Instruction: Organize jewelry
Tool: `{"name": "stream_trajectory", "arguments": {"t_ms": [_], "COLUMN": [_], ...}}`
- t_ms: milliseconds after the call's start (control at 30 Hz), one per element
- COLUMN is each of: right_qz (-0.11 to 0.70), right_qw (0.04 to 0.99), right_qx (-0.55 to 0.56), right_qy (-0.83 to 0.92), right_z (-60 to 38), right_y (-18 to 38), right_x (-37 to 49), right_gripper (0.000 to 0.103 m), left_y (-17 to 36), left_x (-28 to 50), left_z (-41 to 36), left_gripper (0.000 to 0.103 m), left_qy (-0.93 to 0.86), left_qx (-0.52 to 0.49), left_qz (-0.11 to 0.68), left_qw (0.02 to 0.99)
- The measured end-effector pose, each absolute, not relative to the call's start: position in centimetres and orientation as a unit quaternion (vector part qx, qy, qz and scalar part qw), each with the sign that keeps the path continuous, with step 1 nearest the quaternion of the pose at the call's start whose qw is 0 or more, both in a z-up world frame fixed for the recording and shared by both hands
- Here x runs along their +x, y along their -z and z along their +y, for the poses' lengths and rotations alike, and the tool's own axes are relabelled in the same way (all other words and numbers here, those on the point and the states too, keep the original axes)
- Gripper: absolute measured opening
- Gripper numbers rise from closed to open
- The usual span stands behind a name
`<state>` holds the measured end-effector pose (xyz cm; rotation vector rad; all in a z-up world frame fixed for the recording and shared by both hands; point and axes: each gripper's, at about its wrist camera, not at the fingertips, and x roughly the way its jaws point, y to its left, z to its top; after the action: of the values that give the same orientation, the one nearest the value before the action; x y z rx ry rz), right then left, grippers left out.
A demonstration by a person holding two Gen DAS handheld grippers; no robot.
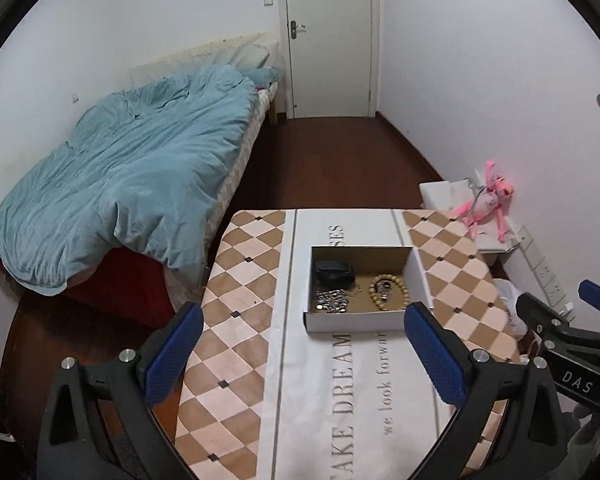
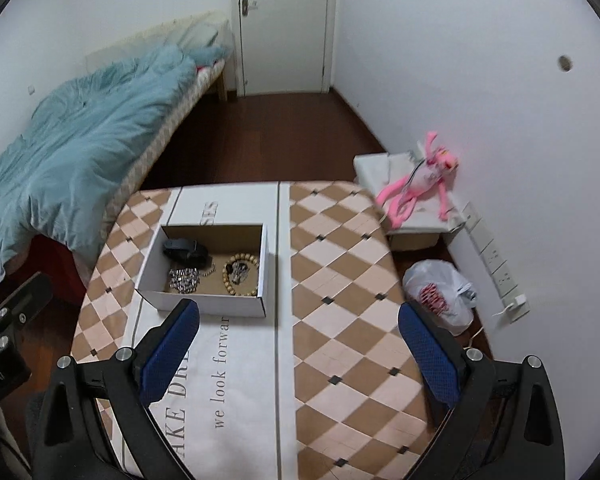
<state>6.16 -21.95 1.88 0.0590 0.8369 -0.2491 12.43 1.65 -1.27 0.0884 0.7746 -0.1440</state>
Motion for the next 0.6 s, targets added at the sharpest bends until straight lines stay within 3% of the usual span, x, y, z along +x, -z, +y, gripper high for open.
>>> {"name": "stream_trajectory", "arguments": {"t_ms": [333, 600], "right_qz": [0.351, 0.351], "right_qw": [0.926, 0.928], "right_qx": [0.002, 0.002], "right_qy": [0.139, 0.122], "right_z": [-21.0, -20.0], "right_y": [-7.7, -8.9], "right_x": [1.0, -0.4], "right_gripper": [0.103, 0.103], "left_y": [-1.7, -2.7], "left_x": [8.8, 7.6], "left_z": [2.8, 3.4], "left_gripper": [0.103, 0.103], "left_qy": [0.070, 0.058], "left_qx": [0.015, 0.017], "left_qz": [0.373, 0.372], "left_qw": [0.925, 0.926]}}
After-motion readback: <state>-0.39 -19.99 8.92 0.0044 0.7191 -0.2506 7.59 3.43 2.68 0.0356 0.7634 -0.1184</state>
